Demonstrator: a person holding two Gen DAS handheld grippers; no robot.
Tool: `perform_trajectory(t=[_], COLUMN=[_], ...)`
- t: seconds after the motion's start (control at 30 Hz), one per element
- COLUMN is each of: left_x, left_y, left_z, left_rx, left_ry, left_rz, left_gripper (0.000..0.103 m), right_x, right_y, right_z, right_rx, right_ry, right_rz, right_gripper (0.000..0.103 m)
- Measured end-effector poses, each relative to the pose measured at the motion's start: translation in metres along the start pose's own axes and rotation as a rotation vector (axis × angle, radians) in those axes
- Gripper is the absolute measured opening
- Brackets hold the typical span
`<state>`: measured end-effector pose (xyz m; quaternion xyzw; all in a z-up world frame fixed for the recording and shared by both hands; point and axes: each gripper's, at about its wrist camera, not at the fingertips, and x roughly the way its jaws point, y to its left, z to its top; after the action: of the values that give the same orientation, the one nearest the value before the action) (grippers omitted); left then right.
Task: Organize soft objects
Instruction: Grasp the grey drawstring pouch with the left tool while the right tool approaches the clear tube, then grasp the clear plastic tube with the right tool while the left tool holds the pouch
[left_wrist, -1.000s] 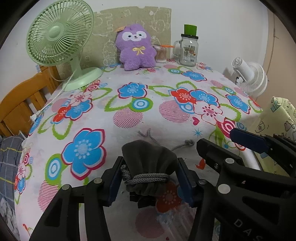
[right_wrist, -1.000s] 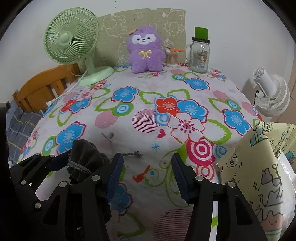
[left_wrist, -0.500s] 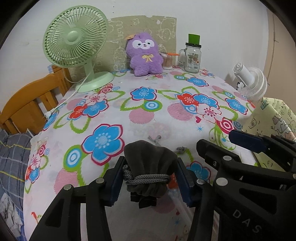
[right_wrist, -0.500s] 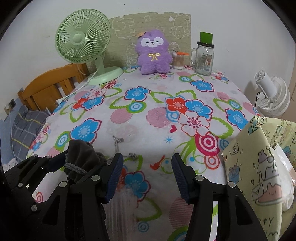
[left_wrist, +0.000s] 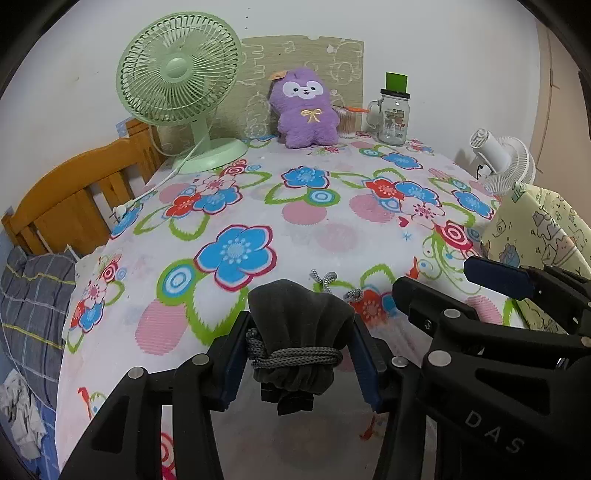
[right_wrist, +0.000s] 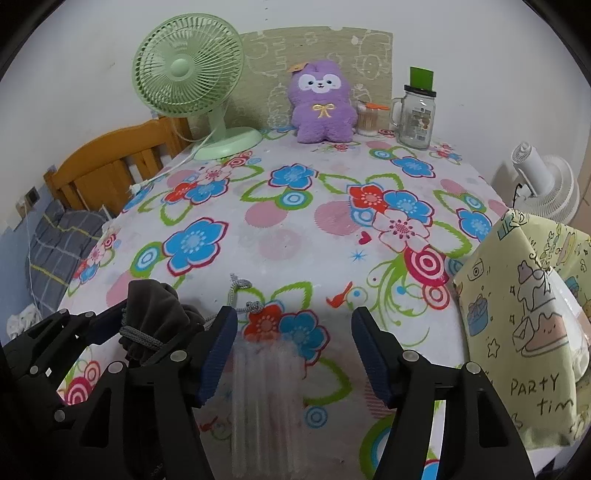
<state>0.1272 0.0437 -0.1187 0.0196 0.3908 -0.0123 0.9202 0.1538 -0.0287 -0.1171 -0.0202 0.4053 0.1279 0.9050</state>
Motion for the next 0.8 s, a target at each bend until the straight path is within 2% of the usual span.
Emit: perform_trajectory(t=[0.8], left_x=[-0.003], left_y=[0.007], left_z=[-0.034], left_rx=[0.001], left_ry=[0.059], left_rz=[-0.001], left_gripper=[0.052], right_x=[0.011], right_y=[0.019], right_z=[-0.025], right_rx=[-0.037], right_ry=[0.082], right_rz=[0.008], right_gripper=[0.068])
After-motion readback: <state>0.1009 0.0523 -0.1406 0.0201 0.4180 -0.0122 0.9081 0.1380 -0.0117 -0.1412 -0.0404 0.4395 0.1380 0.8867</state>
